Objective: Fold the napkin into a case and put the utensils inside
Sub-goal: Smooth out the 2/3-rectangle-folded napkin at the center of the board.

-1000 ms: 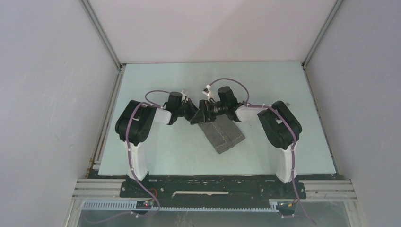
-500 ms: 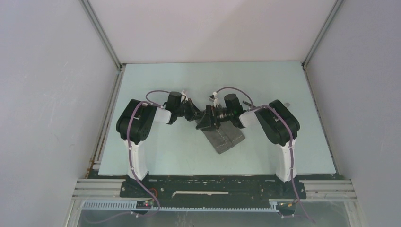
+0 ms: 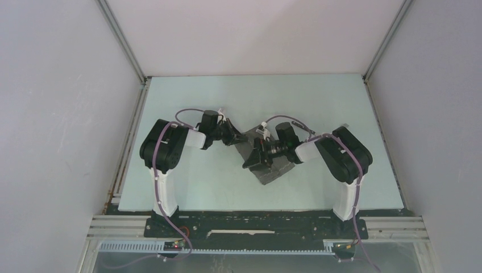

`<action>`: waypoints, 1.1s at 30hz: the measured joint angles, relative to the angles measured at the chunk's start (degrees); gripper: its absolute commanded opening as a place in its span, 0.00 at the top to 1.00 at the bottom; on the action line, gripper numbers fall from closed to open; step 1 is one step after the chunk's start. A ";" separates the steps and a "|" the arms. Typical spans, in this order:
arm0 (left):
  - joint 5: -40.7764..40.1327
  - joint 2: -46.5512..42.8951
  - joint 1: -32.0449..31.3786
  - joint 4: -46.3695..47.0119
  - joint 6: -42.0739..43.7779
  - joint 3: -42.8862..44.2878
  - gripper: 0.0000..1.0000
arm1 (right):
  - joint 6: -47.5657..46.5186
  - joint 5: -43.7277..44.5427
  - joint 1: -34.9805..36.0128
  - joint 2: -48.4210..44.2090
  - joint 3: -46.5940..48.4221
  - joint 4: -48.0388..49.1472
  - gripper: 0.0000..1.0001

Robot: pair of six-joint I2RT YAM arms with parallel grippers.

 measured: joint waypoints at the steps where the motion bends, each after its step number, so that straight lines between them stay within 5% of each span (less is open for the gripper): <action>1: 0.00 0.00 0.00 0.02 0.00 0.00 1.00 | 0.00 -0.04 0.07 -0.44 -0.59 -0.11 0.00; 18: 0.04 0.04 0.02 0.04 0.00 0.00 1.00 | -0.66 -1.11 1.25 -8.92 -11.45 1.66 0.01; 33: 0.63 0.35 0.15 -0.28 0.02 0.44 0.99 | -0.02 -0.31 0.98 -8.74 -11.98 1.46 0.00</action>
